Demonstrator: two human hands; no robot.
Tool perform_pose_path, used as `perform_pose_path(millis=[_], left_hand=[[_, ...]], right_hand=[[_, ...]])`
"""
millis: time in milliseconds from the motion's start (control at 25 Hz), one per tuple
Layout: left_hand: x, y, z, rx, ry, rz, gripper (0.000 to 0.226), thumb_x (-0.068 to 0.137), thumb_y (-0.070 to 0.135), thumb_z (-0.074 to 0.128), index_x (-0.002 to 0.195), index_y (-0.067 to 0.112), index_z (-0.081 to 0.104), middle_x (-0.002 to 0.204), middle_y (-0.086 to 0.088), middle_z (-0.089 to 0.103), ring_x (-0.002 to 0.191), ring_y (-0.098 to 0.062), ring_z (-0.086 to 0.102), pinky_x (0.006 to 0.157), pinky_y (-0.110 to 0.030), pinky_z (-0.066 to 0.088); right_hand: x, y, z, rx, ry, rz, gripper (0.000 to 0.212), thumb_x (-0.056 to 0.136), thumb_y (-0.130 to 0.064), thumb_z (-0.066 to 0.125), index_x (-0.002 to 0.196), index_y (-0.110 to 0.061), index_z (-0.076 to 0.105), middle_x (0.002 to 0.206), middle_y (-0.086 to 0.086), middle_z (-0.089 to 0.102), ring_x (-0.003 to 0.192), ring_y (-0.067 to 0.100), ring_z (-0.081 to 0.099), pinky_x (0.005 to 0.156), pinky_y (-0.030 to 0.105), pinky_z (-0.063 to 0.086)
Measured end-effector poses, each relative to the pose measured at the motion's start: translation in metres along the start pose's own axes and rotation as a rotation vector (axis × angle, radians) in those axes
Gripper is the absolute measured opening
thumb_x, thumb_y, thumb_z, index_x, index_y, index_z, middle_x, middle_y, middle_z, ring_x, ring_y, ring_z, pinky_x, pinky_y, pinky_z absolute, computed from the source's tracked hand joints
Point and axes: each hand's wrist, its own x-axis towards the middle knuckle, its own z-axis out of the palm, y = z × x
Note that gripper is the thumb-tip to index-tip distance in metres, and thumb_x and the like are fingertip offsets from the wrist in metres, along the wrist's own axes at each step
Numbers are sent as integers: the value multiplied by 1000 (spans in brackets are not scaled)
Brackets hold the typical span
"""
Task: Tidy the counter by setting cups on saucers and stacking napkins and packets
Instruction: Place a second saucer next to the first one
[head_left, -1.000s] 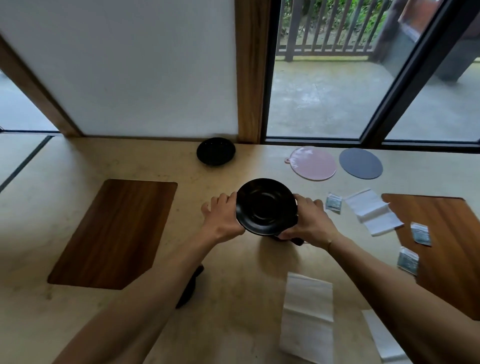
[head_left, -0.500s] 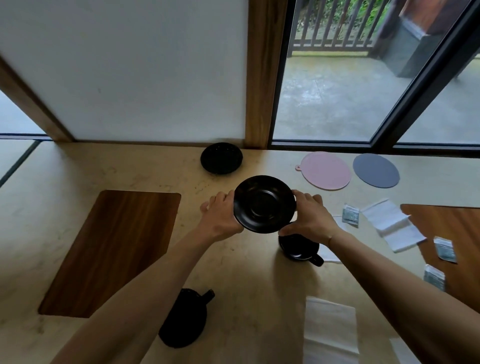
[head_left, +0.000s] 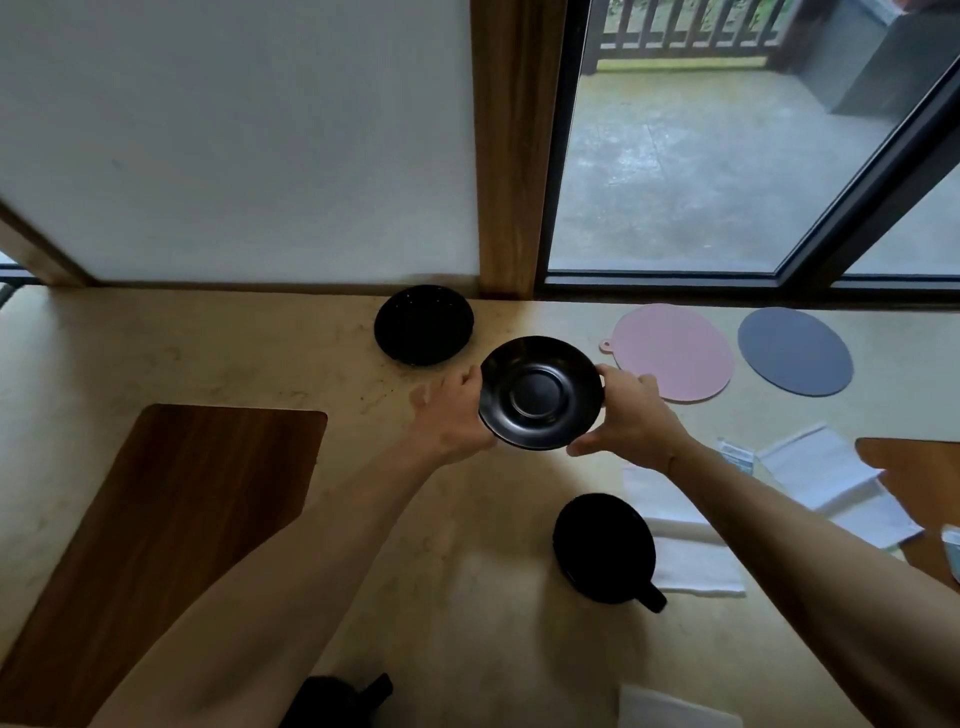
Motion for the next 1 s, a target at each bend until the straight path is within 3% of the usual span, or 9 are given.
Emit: perform_pose_path(millis=[120,240,360,520,680,1000], left_hand=[[32,0,5,46,10,0,79,72,50,70,136,19,37,122,-10,47,115,-30,45,99,-42,39],[68,0,10,189,-4,-58,80,78,53,65,143,22,30,129,-8,43,123,-31,39,107,-51,27],[97,-2,12,175,-46,-92,73,79,48,64,141,24,33,131,-8,42,128,-31,33,109,-57,18],[119,-2,14,206,-31,-80,84,82,37,62,150,30,15,135,-8,42,129,-33,27,102,-55,21],[129,-6,15,257,53,-39,87,82,33,62,152,36,10,132,-2,47,125,-30,27,98,-52,23],[137,-14,13,278,83,-35,85,80,38,62,150,39,13,120,-1,56,121,-30,30,94,-51,22]], right_hand=[[28,12,-3,61,11,42,81,50,-39,90,121,-29,52,109,-5,56,105,25,42,91,44,38],[60,26,1,120,17,95,83,53,-34,90,124,-24,49,110,-1,55,108,27,39,89,46,42],[86,34,3,116,2,108,91,45,-44,88,124,-25,48,111,-2,58,113,30,44,89,45,41],[114,45,9,129,-12,127,107,28,-63,75,125,-27,48,114,-2,59,115,29,45,90,46,42],[130,49,10,176,-6,134,102,36,-49,88,127,-24,49,117,1,60,118,32,46,95,49,43],[145,49,13,163,-18,113,102,36,-49,90,126,-24,48,116,1,60,116,32,47,96,50,44]])
